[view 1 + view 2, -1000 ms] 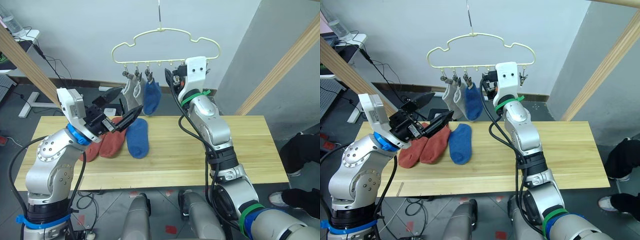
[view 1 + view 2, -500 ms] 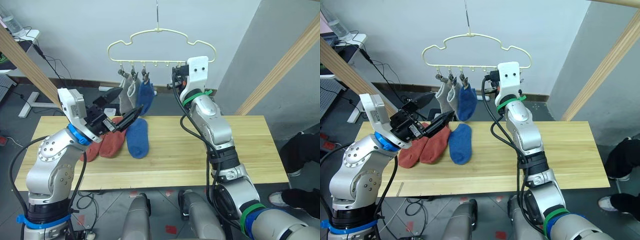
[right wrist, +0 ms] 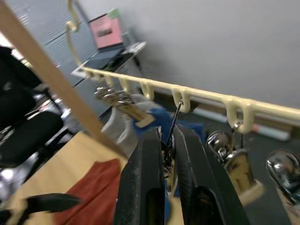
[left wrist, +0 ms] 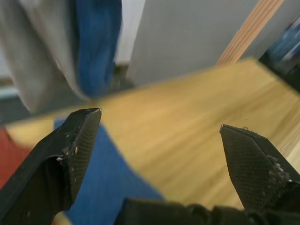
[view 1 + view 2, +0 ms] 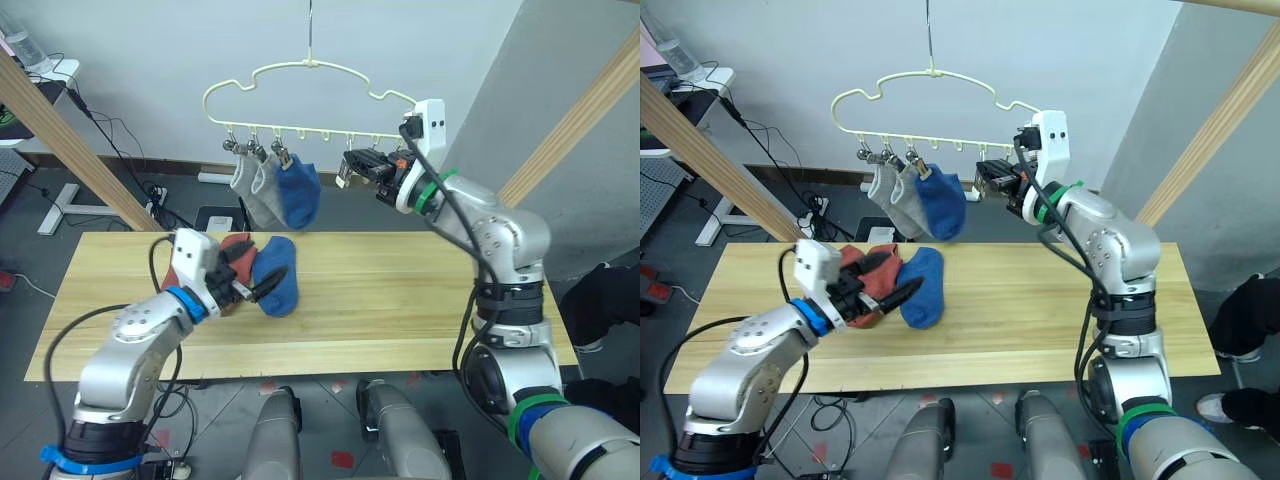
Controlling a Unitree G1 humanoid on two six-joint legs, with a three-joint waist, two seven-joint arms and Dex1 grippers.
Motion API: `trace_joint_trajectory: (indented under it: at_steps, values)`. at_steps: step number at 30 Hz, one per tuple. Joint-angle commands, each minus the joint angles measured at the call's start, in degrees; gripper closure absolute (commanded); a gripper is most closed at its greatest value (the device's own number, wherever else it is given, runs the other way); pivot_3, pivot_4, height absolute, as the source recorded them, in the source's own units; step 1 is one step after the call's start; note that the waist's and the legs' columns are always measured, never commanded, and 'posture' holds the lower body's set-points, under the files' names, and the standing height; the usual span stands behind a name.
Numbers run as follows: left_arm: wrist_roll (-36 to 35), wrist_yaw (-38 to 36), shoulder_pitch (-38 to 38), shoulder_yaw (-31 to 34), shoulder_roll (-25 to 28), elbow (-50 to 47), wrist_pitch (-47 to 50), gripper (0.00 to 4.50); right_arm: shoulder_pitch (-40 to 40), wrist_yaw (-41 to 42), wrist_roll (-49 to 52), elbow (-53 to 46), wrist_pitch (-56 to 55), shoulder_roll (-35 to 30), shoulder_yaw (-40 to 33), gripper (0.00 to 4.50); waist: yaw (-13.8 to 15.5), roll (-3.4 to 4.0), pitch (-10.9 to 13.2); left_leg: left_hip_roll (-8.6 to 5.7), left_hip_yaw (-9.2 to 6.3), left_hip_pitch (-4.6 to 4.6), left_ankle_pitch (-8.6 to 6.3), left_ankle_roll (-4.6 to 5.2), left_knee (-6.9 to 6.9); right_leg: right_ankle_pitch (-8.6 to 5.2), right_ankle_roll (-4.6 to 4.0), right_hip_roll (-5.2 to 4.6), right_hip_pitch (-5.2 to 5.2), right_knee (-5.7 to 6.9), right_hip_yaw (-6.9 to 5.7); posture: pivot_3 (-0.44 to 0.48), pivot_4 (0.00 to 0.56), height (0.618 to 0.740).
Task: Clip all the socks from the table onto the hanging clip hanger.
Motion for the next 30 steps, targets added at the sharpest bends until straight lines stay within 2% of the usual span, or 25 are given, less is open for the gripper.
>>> trace_joint_trajectory:
  at_steps: [1,4,5,8,12,16,20,25,26,30]
  values:
    - [6.99,2.03,-3.81,-4.70,-2.04,6.76,-3.50,0.00,-2.26,1.98,4.69,-3.33,4.04,-1.10,-0.63,4.20,-0.05,0.06,0.04,-0.03,0.01,0.00,0.01,0.02,0.00,0.00,0.00,0.01,0.00,0.02,0.01,-0.068,0.289,0.740]
    - [10.77,3.11,-6.24,-6.30,-2.91,11.32,-4.96,0.00,-2.89,1.65,5.78,-3.13,4.90,-1.51,-0.99,4.20,-0.28,0.07,0.04,-0.03,0.08,-0.02,0.01,0.04,0.00,0.01,0.00,0.00,-0.01,-0.02,0.08,-0.075,0.296,0.740]
    - [11.83,3.46,-8.40,-6.98,-4.00,15.44,-5.60,0.00,-3.33,2.02,5.52,-2.93,4.73,-1.97,-0.29,4.20,-0.40,0.07,0.04,-0.04,0.10,-0.02,0.00,0.06,-0.01,0.00,0.00,0.00,-0.02,-0.02,0.10,-0.104,0.318,0.740]
    - [16.11,4.11,-15.93,-10.05,-7.46,29.26,-8.89,0.00,-3.98,1.92,4.98,-2.46,4.19,-3.11,0.51,4.20,-0.28,0.36,0.22,-0.05,0.10,-0.06,-0.02,0.09,-0.01,0.00,0.00,0.00,-0.07,0.00,0.08,-0.115,0.325,0.740]
    - [18.88,2.54,-20.64,-11.34,-8.84,37.34,-11.37,0.00,-4.21,1.18,4.85,-1.92,3.97,-3.37,0.54,4.20,-0.74,0.36,0.23,-0.08,0.12,-0.13,-0.03,0.11,0.02,0.01,0.02,0.01,-0.08,-0.05,0.11,-0.144,0.337,0.740]
    - [22.22,4.61,-26.68,-11.86,-10.85,48.68,-14.61,0.00,-4.05,0.50,4.38,-2.32,3.56,-3.99,0.58,4.20,-1.37,0.37,0.23,-0.07,0.08,-0.17,-0.07,0.18,0.00,0.01,0.02,-0.02,-0.12,-0.03,0.06,-0.166,0.343,0.740]
    - [24.20,5.50,-29.11,-11.84,-11.45,54.02,-13.88,0.00,-3.93,-0.25,4.67,-2.88,3.67,-4.08,0.48,4.20,-1.87,0.36,0.23,-0.10,0.10,-0.18,-0.07,0.19,-0.01,0.01,0.02,-0.04,-0.12,-0.03,0.08,-0.180,0.343,0.740]
    - [24.80,4.07,-29.59,-12.04,-11.88,55.55,-12.16,0.00,-3.57,-0.66,4.80,-3.36,3.73,-4.25,0.50,4.20,-2.04,0.36,0.23,-0.10,0.10,-0.14,-0.07,0.19,0.01,0.00,0.04,-0.04,-0.10,-0.01,0.09,-0.176,0.345,0.740]
    - [24.73,3.58,-29.46,-12.04,-11.91,55.42,-11.90,0.38,-3.56,-0.76,4.82,-3.34,3.68,-4.23,0.51,4.22,-2.06,0.37,0.23,-0.09,0.09,-0.14,-0.07,0.19,0.01,0.00,0.04,-0.03,-0.09,-0.01,0.08,-0.176,0.345,0.740]
    - [23.63,0.49,-27.52,-11.99,-11.91,51.88,-10.27,1.40,-3.59,-0.99,4.58,-3.13,3.35,-4.37,0.63,4.22,-2.07,0.37,0.23,-0.09,0.10,-0.12,-0.07,0.19,0.02,0.00,0.04,-0.02,-0.08,-0.01,0.10,-0.174,0.343,0.740]
